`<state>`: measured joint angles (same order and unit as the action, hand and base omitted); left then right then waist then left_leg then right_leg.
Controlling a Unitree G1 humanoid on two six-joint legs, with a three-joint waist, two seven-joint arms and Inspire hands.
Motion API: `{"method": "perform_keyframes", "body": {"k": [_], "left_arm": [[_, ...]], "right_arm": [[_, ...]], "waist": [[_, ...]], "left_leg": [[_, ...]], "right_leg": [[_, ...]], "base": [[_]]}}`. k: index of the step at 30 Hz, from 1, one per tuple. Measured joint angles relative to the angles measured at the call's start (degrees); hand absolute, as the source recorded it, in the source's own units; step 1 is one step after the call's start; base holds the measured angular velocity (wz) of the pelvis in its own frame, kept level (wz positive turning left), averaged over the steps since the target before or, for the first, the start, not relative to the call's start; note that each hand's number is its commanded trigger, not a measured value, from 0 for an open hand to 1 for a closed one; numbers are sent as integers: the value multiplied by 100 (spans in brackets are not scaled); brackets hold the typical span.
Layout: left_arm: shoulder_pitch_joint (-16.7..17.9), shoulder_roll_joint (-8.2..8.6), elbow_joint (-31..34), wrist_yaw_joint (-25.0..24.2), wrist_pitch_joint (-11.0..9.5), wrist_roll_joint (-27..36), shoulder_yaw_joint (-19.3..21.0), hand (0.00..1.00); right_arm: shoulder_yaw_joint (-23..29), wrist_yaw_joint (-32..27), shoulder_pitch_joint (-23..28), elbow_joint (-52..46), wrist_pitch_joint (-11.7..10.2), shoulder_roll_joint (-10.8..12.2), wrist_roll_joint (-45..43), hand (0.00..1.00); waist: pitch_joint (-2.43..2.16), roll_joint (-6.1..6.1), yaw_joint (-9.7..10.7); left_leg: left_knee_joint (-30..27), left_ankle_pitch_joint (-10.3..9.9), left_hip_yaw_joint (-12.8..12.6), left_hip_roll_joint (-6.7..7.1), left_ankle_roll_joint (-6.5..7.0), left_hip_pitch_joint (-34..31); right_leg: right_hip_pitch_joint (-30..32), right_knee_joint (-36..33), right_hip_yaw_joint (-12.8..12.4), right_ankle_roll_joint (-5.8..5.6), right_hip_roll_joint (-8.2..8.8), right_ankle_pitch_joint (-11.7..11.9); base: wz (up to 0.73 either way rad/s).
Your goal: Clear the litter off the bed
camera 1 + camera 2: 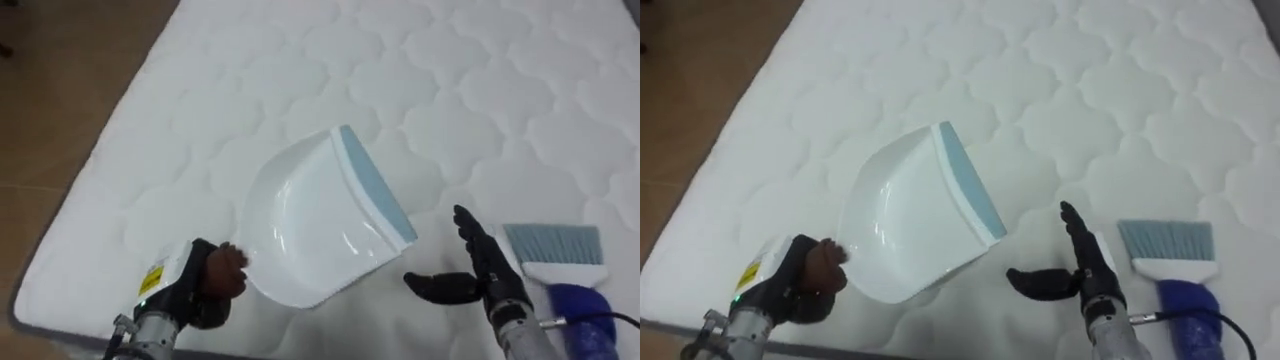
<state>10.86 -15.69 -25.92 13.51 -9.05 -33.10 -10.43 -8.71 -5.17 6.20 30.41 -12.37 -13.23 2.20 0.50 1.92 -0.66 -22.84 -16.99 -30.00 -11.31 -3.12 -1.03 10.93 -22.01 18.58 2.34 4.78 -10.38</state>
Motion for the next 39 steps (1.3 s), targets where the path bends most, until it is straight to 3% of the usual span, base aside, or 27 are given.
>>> {"method": "perform_keyframes", "body": {"k": [4, 7, 11, 19, 21, 24, 27, 28, 32, 37, 39], "left_arm": [[66, 77, -131, -64, -6, -3, 3, 0], [111, 126, -355, -64, -5, -17, 3, 0], [228, 137, -459, -64, -5, -20, 9, 0], [264, 161, -1424, -74, 26, 676, 52, 0], [228, 225, -1854, -80, 33, 786, 165, 0], [342, 226, -2150, -145, 56, 877, 398, 0], [357, 307, -2708, -179, 132, 1035, 661, 0], [403, 344, -2834, -185, 206, 1121, 790, 0], [461, 449, -2984, -368, 416, 1107, 1142, 0], [520, 621, -2997, -673, 884, 1102, 1525, 0], [545, 685, -3031, -723, 970, 1123, 1676, 0]], "right_arm": [[-157, 169, -8, 212, -3, -13, -53, 0], [-195, 321, 71, 505, 57, -16, -100, 0], [-131, 346, 133, 608, 139, -32, -279, 0], [-70, 335, 136, 1703, 144, -36, -505, 0], [-44, 334, 145, 1923, 100, -29, -498, 0], [105, 355, 213, 2164, 109, 20, -517, 0], [279, 427, 170, 2521, 127, 53, -527, 0], [367, 460, 177, 2602, 164, 104, -528, 0], [664, 464, 213, 2749, 330, 250, -528, 0], [1092, 442, 284, 2895, 389, 241, -750, 0], [1244, 376, 290, 3025, 453, 229, -996, 0]], "waist": [[-32, 21, -33], [-38, 46, -19], [-35, 35, 108], [-28, -25, 189], [-25, -27, 193], [-64, -119, 189], [-53, -143, 149], [-76, -157, 156], [-76, -179, 150], [-105, -133, 160], [-125, -120, 150]], "left_leg": [[240, 58, 751, 120, -109, 189], [392, 85, 843, 129, -153, 348], [592, 111, 1007, 127, -199, 384], [1124, 177, 1008, 204, -292, 693], [1206, 177, 1018, 217, -291, 791], [1219, 177, 1012, 237, -291, 878], [1288, 177, 1011, 258, -291, 1042], [1330, 177, 1012, 259, -291, 1116], [1360, 177, 1012, 253, -291, 1289], [1360, 177, 1012, 258, -291, 1345], [1359, 177, 1015, 256, -291, 1406]], "right_leg": [[-13, 47, -432, 88, -291, 28], [-70, 113, -616, 124, -414, 36], [-98, 230, -633, 141, -488, 64], [-252, 373, -602, 66, -525, 100], [-353, 474, -600, 29, -537, 130], [-517, 628, -599, -34, -535, 171], [-694, 743, -648, -86, -560, 213], [-746, 759, -665, -87, -574, 213], [-969, 896, -670, -112, -599, 232], [-1067, 973, -665, -129, -601, 248], [-1157, 1026, -655, -131, -610, 249]], "base": [[-58], [-40], [-2], [2], [2], [3], [-5], [-6], [-1], [3], [0]]}}
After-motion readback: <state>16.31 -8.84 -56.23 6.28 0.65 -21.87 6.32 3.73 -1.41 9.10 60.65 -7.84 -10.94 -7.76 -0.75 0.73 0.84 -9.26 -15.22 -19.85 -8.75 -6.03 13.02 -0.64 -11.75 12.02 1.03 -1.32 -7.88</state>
